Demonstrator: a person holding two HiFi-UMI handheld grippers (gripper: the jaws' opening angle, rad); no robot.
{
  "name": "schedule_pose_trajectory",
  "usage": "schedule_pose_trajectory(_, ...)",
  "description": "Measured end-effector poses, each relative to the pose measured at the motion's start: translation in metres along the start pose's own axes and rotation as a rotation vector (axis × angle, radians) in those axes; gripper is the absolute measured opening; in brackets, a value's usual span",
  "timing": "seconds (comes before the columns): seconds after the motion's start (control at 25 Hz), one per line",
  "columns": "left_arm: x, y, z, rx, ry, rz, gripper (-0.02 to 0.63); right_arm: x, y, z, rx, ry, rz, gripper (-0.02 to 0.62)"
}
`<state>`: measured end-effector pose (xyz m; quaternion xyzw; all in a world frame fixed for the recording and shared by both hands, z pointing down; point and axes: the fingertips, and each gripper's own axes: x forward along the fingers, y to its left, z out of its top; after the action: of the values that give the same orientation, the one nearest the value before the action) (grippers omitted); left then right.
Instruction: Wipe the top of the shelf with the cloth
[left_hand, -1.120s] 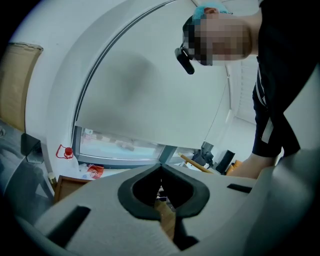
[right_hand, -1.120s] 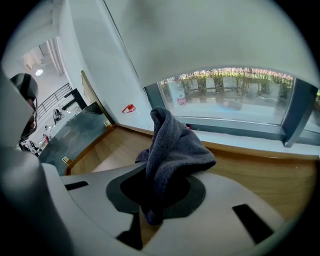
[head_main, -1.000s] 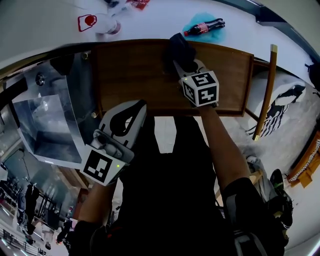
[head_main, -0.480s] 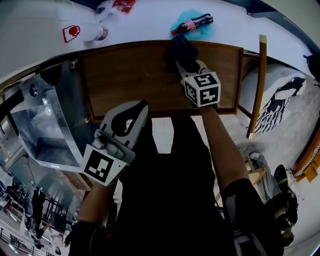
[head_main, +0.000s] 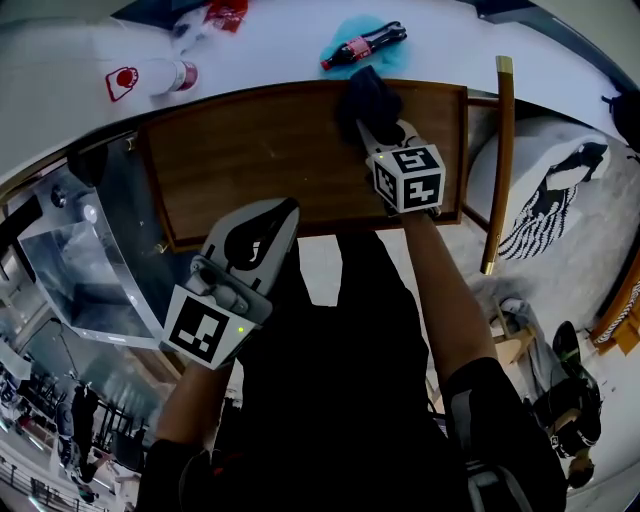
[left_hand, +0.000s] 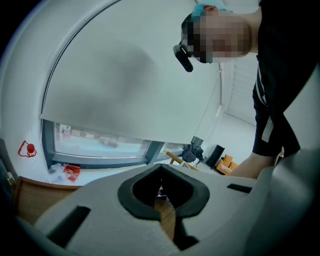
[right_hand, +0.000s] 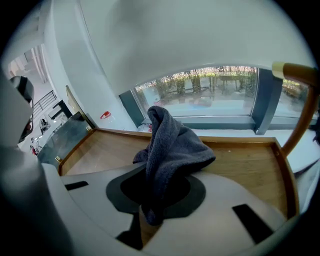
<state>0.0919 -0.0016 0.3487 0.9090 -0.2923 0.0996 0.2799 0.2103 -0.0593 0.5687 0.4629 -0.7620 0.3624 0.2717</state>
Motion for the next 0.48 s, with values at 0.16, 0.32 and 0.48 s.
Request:
schedule_pose_trajectory(0.16, 0.009, -0.008, 0.0, 0.005, 0.006, -0.01, 0.018, -0.009, -0.015, -0.003, 0.016, -0.003, -0.02, 0.051)
schedule_pose_trajectory(0.32, 0.017, -0.015, 0.001, 0.012, 0.008, -0.02, 0.018, -0.017, -0.03, -0.006, 0.032, -0.006, -0.045, 0.051)
schedule_pose_trajectory(0.48, 0.024, -0.022, 0.001, 0.012, 0.012, -0.029, 0.018, -0.025, -0.044, -0.009, 0.047, 0.001, -0.073, 0.051)
